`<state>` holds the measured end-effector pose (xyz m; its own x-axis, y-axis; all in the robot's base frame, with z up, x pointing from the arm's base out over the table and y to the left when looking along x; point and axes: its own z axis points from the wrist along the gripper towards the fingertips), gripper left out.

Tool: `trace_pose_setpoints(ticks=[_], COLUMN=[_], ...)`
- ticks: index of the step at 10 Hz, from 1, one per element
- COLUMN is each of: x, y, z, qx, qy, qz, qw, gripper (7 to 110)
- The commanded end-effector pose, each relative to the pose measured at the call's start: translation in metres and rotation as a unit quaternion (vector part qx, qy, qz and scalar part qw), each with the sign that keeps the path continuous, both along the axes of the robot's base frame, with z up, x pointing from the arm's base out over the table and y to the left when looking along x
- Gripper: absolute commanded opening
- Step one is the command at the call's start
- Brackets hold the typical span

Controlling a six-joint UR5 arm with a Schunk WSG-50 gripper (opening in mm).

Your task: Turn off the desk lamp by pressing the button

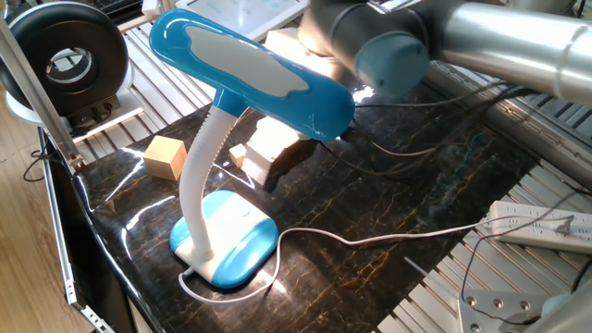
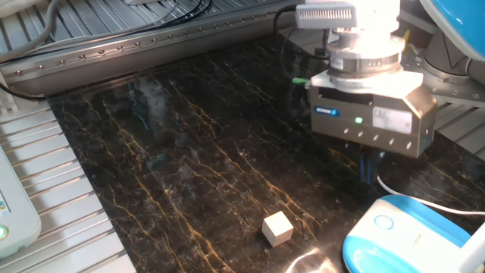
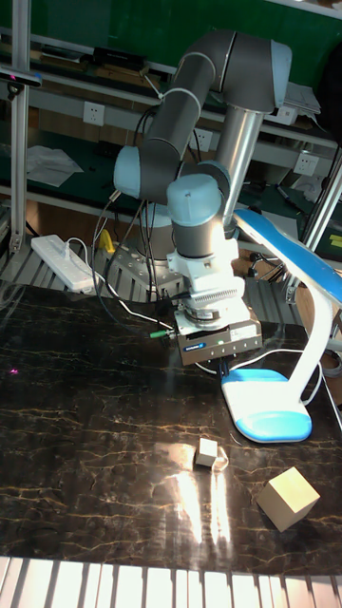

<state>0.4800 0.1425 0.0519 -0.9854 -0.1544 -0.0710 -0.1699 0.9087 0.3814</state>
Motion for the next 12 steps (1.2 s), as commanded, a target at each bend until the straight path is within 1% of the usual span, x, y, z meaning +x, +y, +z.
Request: trace_pose_setpoints(ticks=[1,3,4,6,8,9,10,12], x=[-0.013,0.010,0.016,0.018,0.021,0.023,0.026,0.027], y=[0.003,0.008,0.018,0.019,0.029,0.042,0.048,0.050], z=[0.009,0.003,0.004,-0.003,-0.004,-0.002,-0.004,-0.013], qx=[0.054,0.076,0.101,0.108,0.118,0.136,0.137,0.123], qy=[-0.006,-0.025,-0.024,-0.023,-0.019,-0.018,-0.018,-0.020], qz=[-0.012,-0.054,-0.068,-0.072,-0.079,-0.089,-0.091,-0.090], qw=[0.9984,0.9953,0.9922,0.9913,0.9896,0.9866,0.9862,0.9880], gripper=[7,7,7,7,7,7,7,7])
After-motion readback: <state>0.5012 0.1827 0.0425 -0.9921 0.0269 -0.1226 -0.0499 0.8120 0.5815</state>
